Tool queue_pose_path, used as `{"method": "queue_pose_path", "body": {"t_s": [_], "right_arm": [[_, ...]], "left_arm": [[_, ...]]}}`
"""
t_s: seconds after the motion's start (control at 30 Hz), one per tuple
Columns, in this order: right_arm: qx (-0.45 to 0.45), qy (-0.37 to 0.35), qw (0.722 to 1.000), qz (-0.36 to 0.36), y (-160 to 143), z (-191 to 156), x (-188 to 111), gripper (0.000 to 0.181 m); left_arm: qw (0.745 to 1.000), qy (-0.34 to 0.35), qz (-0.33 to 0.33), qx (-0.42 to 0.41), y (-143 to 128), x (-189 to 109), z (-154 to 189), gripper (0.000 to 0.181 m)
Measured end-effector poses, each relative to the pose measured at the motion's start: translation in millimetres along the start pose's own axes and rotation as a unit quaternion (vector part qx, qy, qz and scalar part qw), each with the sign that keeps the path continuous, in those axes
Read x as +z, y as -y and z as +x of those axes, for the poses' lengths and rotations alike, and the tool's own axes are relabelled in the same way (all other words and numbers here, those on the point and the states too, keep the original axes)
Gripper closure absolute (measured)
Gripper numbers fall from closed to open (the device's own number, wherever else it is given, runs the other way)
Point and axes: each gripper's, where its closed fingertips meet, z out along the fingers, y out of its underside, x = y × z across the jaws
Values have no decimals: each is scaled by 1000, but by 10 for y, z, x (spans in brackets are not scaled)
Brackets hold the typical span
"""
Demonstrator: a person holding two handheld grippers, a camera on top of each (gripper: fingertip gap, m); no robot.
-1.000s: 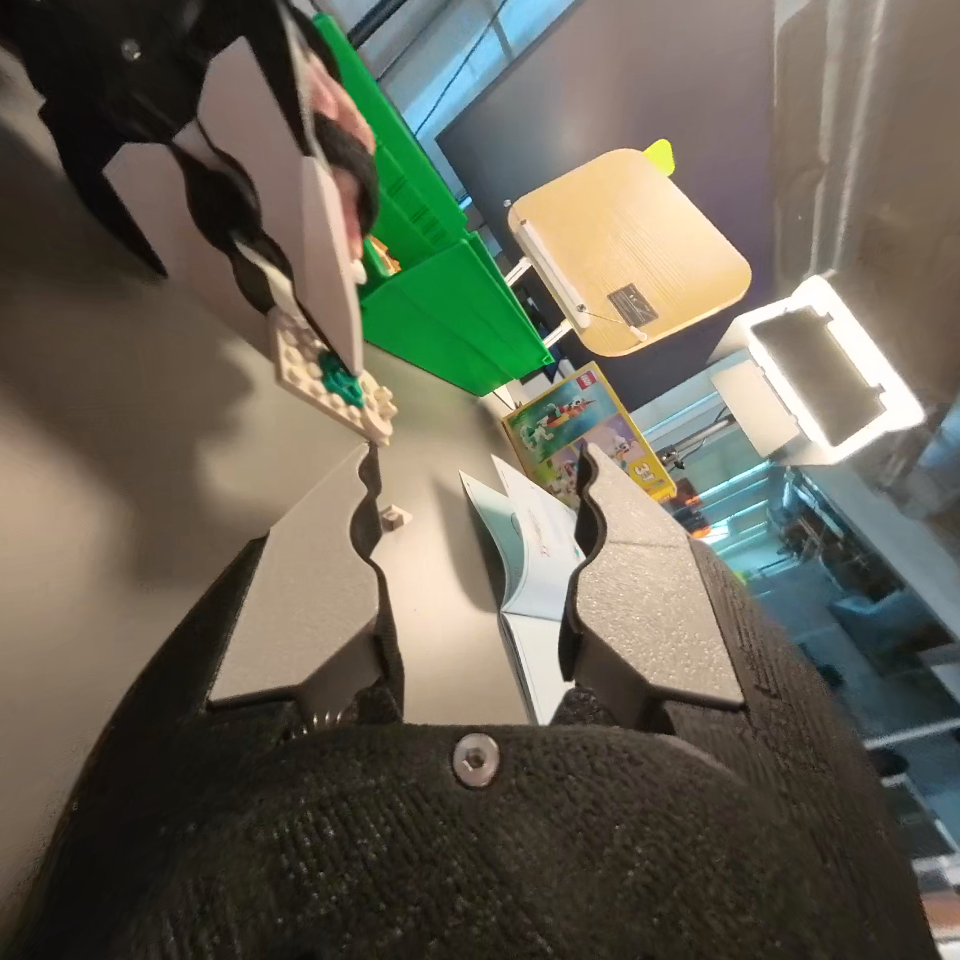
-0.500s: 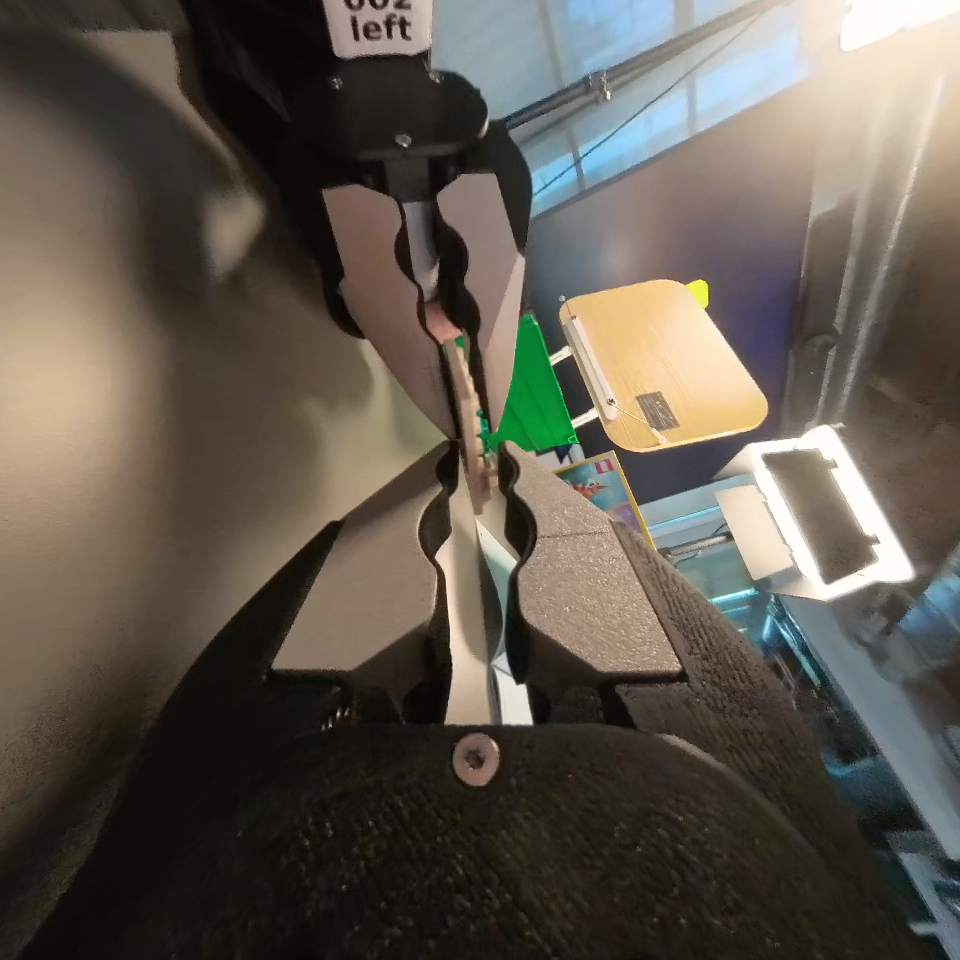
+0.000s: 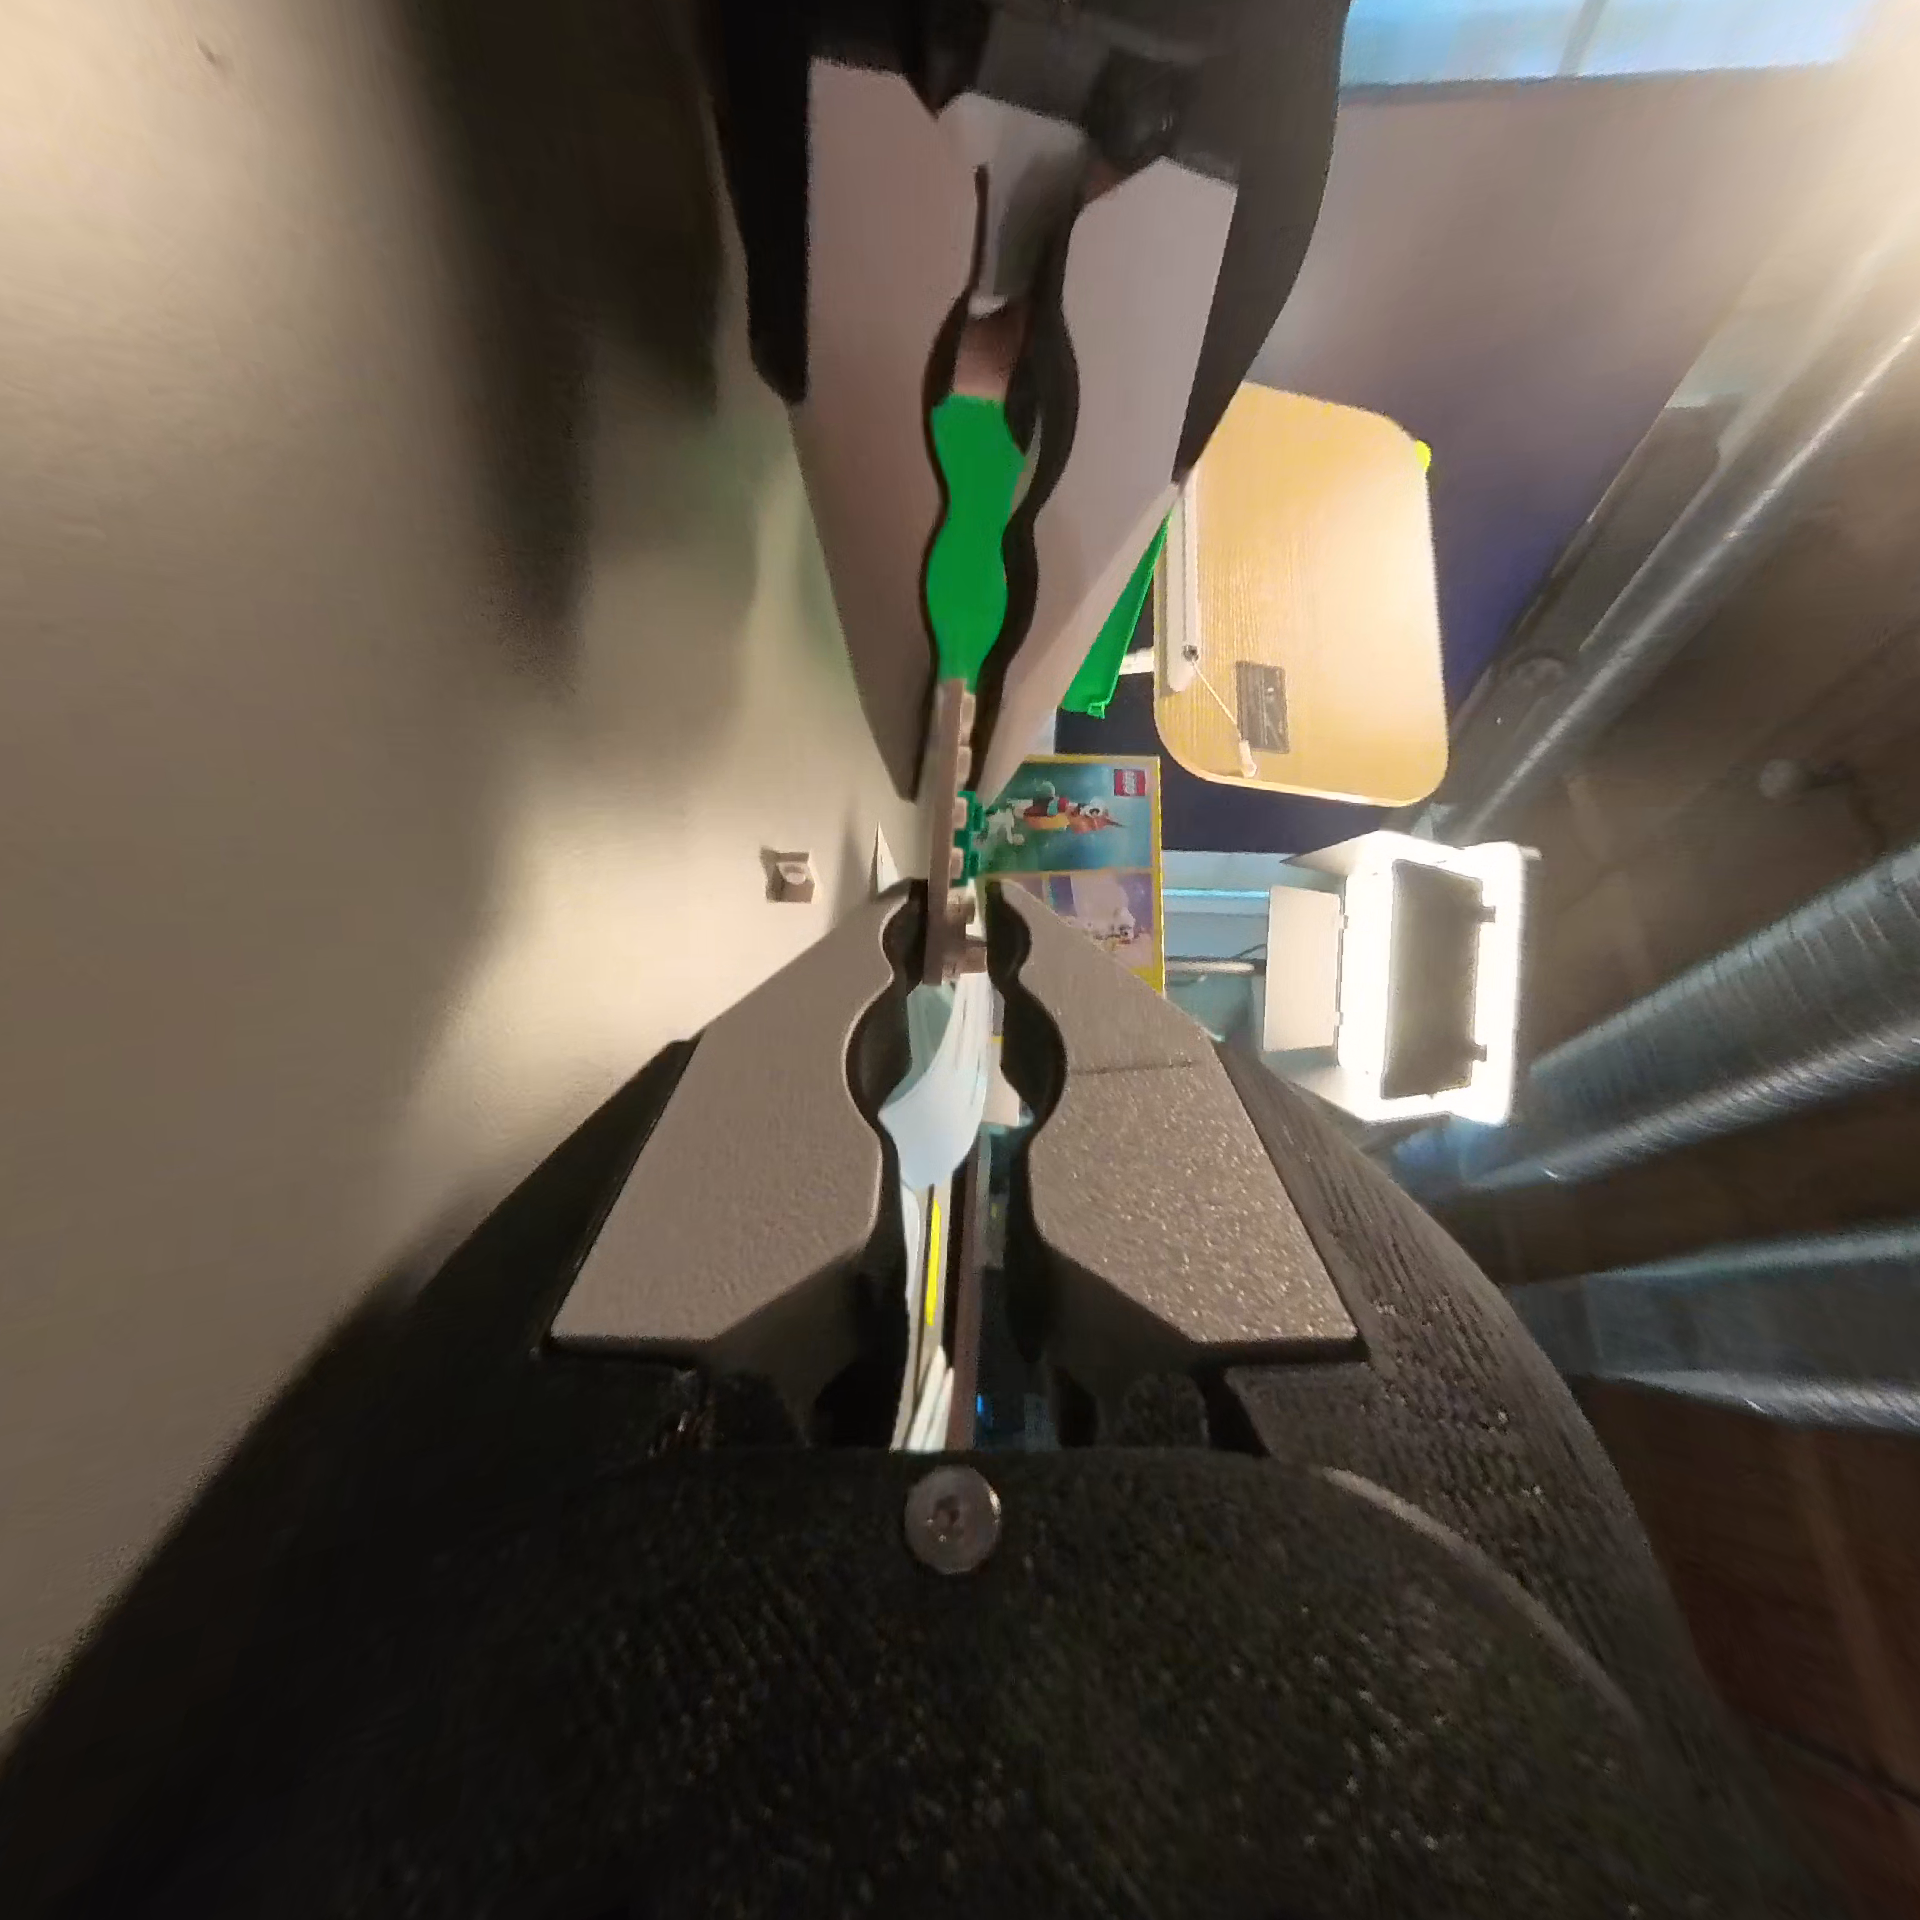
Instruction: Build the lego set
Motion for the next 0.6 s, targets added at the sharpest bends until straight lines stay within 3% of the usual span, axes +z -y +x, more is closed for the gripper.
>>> {"method": "queue_pose_path", "body": {"t_s": [0.1,0.27,0.37,0.5,0.6], "right_arm": [[7,-5,1000,-26,-120,28,10,172],[9,-11,999,-47,-217,51,14,172],[-4,-9,999,-51,-201,25,33,172],[-14,-11,998,-54,-166,14,61,172],[-12,-12,998,-52,-164,14,60,174]], "left_arm": [[1000,6,-11,14,-24,3,-1,149],[1000,19,8,19,63,-27,-41,140],[998,33,13,50,119,-30,-37,147],[990,77,-11,117,104,-16,-101,176],[987,80,-19,142,85,-13,-92,176]]}}
